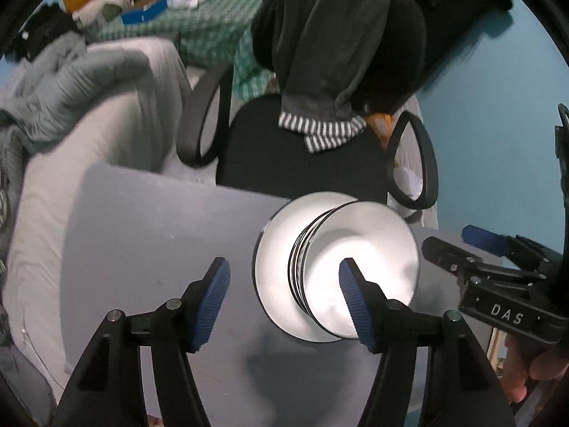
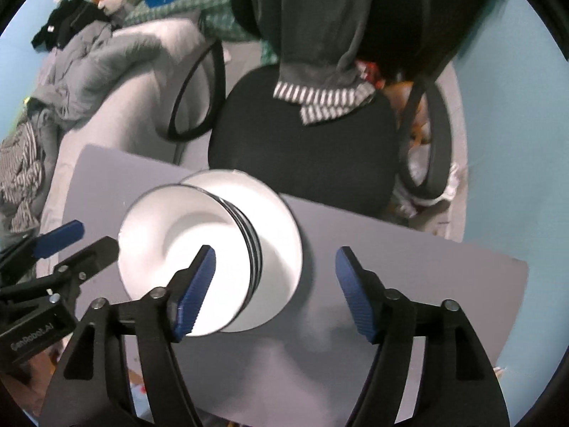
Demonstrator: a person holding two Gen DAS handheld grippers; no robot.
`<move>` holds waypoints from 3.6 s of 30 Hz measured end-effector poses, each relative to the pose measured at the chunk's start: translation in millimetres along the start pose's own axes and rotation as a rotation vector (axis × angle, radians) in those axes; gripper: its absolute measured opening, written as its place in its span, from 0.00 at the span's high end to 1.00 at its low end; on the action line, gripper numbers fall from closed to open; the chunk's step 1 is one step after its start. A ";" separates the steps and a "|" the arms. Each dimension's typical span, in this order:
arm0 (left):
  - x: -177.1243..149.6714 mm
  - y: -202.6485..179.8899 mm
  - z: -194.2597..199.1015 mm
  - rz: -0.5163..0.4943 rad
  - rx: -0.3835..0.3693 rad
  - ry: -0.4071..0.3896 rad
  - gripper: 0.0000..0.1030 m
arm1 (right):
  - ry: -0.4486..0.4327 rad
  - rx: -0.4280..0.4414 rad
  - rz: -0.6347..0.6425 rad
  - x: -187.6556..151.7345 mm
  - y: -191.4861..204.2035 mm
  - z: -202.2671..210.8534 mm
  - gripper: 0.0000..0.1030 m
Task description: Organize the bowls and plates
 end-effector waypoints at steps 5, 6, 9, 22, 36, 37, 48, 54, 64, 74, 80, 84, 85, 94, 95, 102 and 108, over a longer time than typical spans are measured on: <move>1.9 -9.2 37.0 -0.029 0.001 -0.098 0.24 | -0.076 -0.023 -0.013 1.4 -6.0 34.4 0.30; 0.6 -12.2 44.5 -0.038 0.001 -0.111 0.24 | -0.093 -0.028 -0.012 1.1 -6.6 42.0 0.30; -4.3 -21.4 56.8 -0.056 -0.006 -0.118 0.24 | -0.141 -0.028 -0.020 0.3 -6.7 64.3 0.30; -23.1 -52.1 121.0 -0.169 0.022 -0.234 0.22 | -0.279 -0.062 -0.020 -14.0 -0.4 131.8 0.30; -43.9 -69.3 173.3 -0.200 -0.019 -0.307 0.21 | -0.345 -0.103 -0.079 -51.4 -10.2 172.0 0.30; -46.4 -69.4 175.9 -0.199 -0.021 -0.308 0.21 | -0.347 -0.105 -0.084 -54.5 -10.6 173.6 0.30; -67.4 -67.9 184.1 -0.162 -0.030 -0.289 0.21 | -0.366 -0.083 -0.120 -71.6 -8.1 182.7 0.30; -70.8 -67.2 187.1 -0.151 -0.020 -0.295 0.21 | -0.365 -0.082 -0.133 -77.4 -8.9 185.7 0.30; -74.1 -61.9 187.7 -0.139 -0.023 -0.284 0.21 | -0.361 -0.078 -0.134 -80.7 -8.5 186.9 0.30; -75.6 -59.3 186.5 -0.142 -0.019 -0.282 0.21 | -0.358 -0.067 -0.143 -89.8 -6.1 189.1 0.30; -74.4 -58.8 184.9 -0.151 -0.016 -0.278 0.21 | -0.358 -0.067 -0.142 -90.4 -5.9 189.0 0.30; -70.5 -59.0 184.8 -0.159 -0.011 -0.275 0.21 | -0.357 -0.065 -0.142 -89.8 -5.9 188.4 0.30; -70.5 -58.6 184.6 -0.160 -0.011 -0.275 0.21 | -0.357 -0.065 -0.142 -89.5 -5.8 188.2 0.30; -68.0 -57.5 185.8 -0.163 -0.010 -0.273 0.21 | -0.357 -0.065 -0.142 -88.8 -5.7 188.3 0.30; -67.4 -58.1 185.6 -0.165 -0.008 -0.274 0.21 | -0.358 -0.065 -0.141 -89.9 -5.7 189.1 0.30; -64.1 -56.0 183.3 -0.171 -0.006 -0.268 0.21 | -0.357 -0.064 -0.141 -87.1 -3.9 190.1 0.30; -62.8 -52.2 182.5 -0.171 -0.009 -0.264 0.21 | -0.355 -0.064 -0.141 -84.9 -2.4 190.9 0.30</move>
Point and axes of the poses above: each gripper's, at about its wrist camera, not at the fingertips, and z roughly against the way its jaws point, y to its left, x to its top, the point moved 10 cm from there along -z, roughly the way its jaws point, and after that the axes turned 7 degrees about -x, right-handed, at the moved point
